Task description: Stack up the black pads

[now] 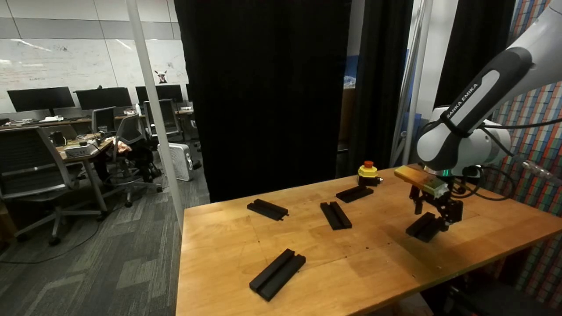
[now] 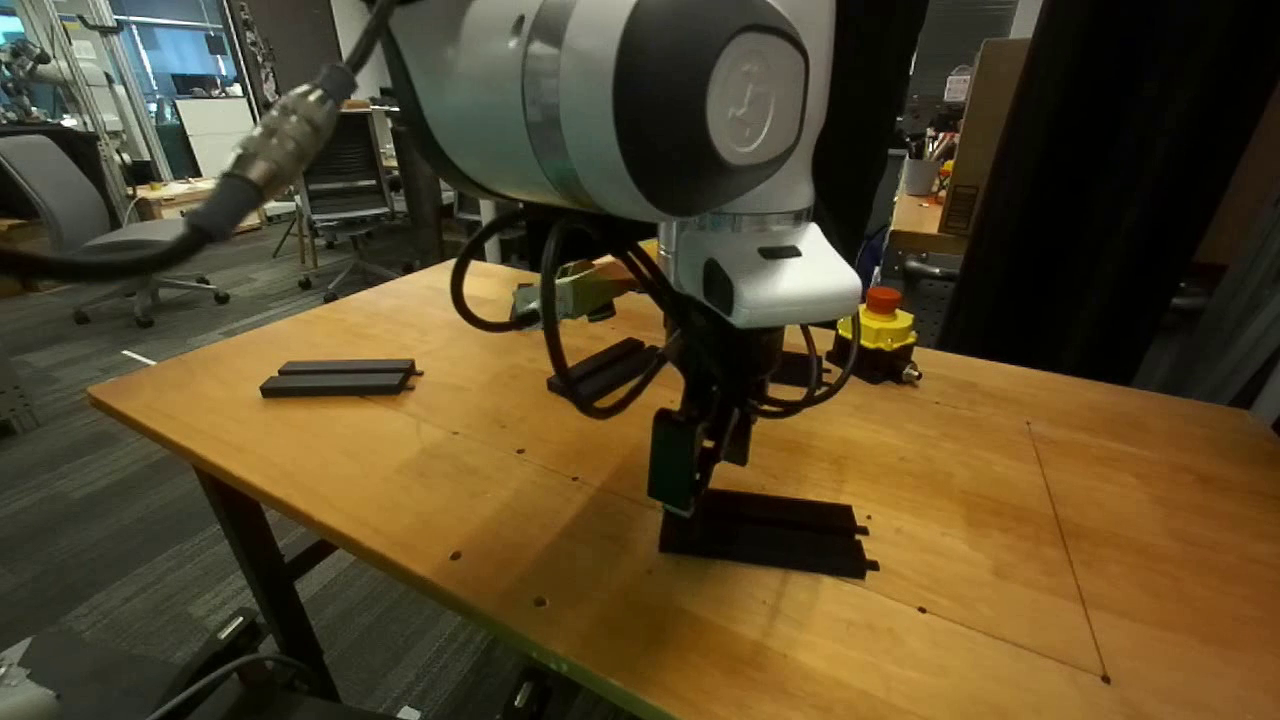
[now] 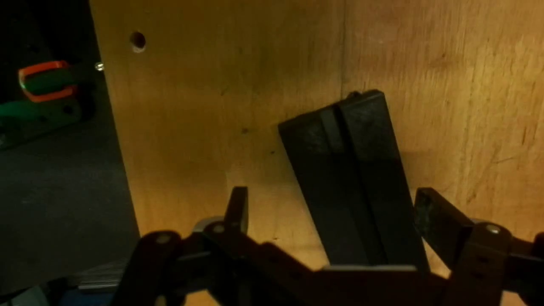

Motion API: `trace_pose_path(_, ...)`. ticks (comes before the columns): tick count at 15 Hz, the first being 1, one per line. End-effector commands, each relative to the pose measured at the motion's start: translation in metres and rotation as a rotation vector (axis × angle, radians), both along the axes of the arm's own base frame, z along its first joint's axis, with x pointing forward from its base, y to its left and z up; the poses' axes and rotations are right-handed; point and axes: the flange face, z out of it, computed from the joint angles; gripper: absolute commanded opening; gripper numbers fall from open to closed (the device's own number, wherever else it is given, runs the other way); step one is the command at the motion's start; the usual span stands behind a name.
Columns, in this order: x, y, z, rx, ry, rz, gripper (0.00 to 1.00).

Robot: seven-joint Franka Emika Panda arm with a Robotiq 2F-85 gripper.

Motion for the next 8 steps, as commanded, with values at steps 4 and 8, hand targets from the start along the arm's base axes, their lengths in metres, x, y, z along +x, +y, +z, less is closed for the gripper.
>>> trace_pose_path(4,0.027,-0.019,-0.007,-0.071,0.014,-0.114,1.0)
trace_pose_path(8,0.035,-0.017,-0.002,-0.065,-0.012,-0.004,1.0)
